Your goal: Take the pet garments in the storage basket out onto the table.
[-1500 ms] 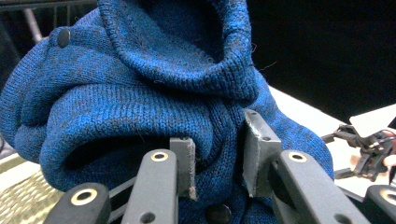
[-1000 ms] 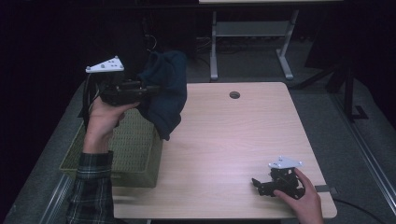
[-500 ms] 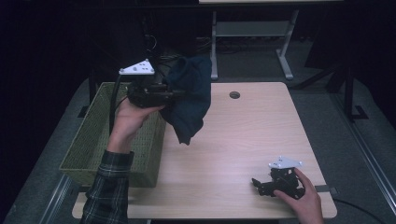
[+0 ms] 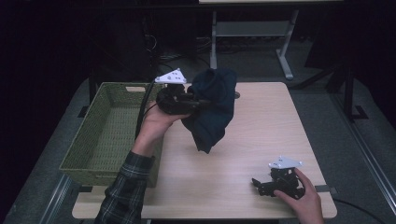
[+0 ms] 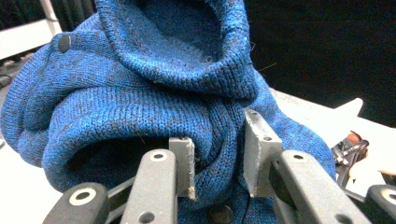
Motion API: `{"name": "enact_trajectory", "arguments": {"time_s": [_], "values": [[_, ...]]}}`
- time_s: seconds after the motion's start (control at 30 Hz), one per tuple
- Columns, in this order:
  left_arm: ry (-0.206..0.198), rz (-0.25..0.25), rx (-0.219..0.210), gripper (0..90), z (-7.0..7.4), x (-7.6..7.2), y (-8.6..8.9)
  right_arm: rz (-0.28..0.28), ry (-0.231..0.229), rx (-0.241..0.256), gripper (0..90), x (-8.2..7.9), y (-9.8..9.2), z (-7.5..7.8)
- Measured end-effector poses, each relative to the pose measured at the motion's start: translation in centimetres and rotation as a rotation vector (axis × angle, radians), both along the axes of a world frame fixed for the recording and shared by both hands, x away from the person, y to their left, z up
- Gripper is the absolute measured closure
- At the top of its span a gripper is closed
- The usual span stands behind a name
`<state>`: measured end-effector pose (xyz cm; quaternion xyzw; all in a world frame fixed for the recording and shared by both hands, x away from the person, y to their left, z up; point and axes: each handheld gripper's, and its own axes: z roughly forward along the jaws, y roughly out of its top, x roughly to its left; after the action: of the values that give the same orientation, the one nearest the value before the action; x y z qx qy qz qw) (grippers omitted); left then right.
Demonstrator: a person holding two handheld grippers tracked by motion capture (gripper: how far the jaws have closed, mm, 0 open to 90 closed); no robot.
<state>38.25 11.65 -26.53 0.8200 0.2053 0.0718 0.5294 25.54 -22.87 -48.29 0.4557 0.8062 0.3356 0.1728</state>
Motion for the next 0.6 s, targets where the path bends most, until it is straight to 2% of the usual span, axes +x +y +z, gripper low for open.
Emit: {"name": "enact_trajectory", "arguments": {"time_s": [0.1, 0.3, 0.43, 0.47, 0.6], "values": [[0.012, -0.011, 0.013, 68.0, -0.8, 0.1, -1.3, 0.000, 0.000, 0.000, 0.0, 0.0, 0.0, 0.0], [0.021, -0.027, 0.039, 67.9, -2.1, 0.3, -2.8, 0.001, 0.000, 0.000, 0.0, 0.0, 0.0, 0.0], [0.036, -0.032, 0.068, 67.9, -3.7, 0.8, -4.2, 0.001, 0.000, 0.000, 0.0, 0.0, 0.0, 0.0], [0.036, -0.032, 0.068, 67.9, -3.7, 0.8, -4.2, 0.001, 0.000, 0.000, 0.0, 0.0, 0.0, 0.0], [0.054, -0.032, 0.100, 67.8, -5.6, 1.4, -5.7, 0.001, 0.000, -0.001, 0.0, 0.0, 0.0, 0.0]]}}
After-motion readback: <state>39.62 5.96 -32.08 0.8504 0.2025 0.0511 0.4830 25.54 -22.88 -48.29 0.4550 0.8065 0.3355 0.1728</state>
